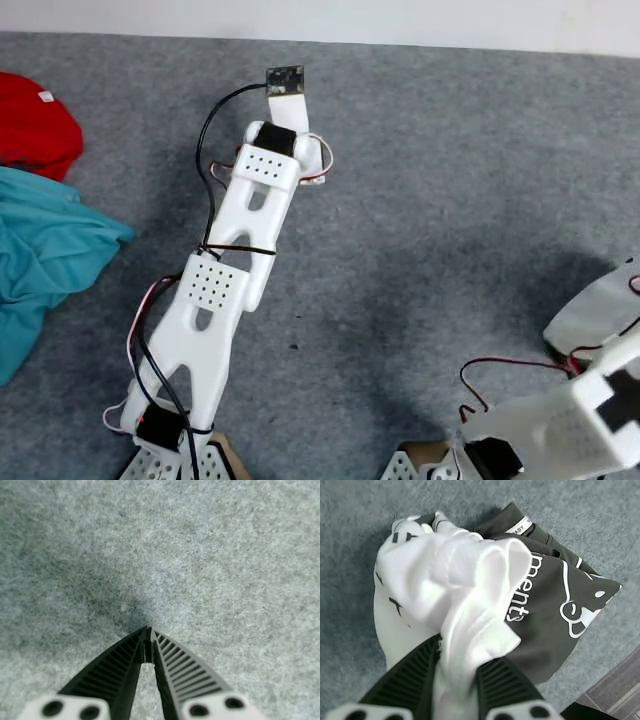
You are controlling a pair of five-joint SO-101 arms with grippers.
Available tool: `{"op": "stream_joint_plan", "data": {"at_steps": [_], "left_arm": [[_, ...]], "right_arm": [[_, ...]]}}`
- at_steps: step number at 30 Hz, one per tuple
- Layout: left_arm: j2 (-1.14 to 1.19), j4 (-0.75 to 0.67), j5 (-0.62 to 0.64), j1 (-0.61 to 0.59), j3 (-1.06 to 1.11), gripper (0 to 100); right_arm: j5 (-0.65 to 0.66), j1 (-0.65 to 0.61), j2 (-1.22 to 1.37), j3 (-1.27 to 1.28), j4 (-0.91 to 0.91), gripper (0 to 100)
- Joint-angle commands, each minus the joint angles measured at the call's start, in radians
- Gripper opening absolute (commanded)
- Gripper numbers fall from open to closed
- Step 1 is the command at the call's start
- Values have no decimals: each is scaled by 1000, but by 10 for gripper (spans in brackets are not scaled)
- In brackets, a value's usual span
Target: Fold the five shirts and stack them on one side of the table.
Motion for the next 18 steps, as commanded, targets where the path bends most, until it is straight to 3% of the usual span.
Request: {"op": "stream_joint_plan", "data": {"at_steps": [1, 8, 18], "left_arm": [[-19, -12, 2, -1, -30, 7], [-19, -12, 2, 1, -30, 7], [-18, -12, 2, 1, -30, 7]], "right_arm": [[49, 90, -120, 116, -125, 5], [196, 223, -171, 346, -269, 5], [273, 397, -170, 591, -578, 5]]}}
